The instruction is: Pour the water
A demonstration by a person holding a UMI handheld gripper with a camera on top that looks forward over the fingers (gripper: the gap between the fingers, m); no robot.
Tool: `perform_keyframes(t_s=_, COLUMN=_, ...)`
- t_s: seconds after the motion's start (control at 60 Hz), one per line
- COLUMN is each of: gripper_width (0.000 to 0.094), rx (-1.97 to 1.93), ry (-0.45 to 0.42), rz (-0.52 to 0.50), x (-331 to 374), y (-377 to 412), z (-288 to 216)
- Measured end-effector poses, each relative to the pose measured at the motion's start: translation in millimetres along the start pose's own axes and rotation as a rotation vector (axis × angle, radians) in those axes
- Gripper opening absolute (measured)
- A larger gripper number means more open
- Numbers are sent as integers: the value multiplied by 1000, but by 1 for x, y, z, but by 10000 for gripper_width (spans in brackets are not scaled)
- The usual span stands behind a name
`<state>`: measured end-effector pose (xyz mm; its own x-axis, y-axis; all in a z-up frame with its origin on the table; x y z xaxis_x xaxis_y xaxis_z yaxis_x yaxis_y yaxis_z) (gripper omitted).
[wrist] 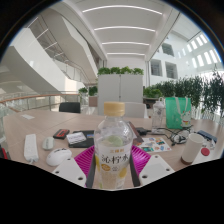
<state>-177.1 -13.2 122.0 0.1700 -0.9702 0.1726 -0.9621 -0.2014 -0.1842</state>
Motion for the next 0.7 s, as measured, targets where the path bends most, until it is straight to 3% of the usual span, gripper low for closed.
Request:
perform_keyframes(t_s=0.117, gripper_width=465, rx=17, ry=-47, rz=23, x=0, y=-3, z=4)
perform_keyframes(t_s=0.217, gripper_width=355, rx=0, ry=-9, rz=-9, x=-9, y=-2, z=2)
perform_keyframes(t_s=0.35, gripper_width=320, rx=-124, ry=70, rz=-53, x=-15, y=-10, z=1)
perform_keyframes(t_s=0.55, gripper_width=294, rx=-856, ry=71, rz=-134, x=-20, y=-92, z=-52)
perform_keyframes(t_s=0.7, gripper_width=320, rx=-1541, ry=75, rz=-165, x=-35, y=-170, z=-41)
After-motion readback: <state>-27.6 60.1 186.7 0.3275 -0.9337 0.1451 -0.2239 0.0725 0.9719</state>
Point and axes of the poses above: the point between the fingertips, and its own axes, seen from behind it with the camera up: y to the left, z down, x backward, against the way the camera looks, the point moved 7 cm from there along x, backward, against the way the camera looks, and after that the axes turned 10 degrees about x, right-handed, at the moved point
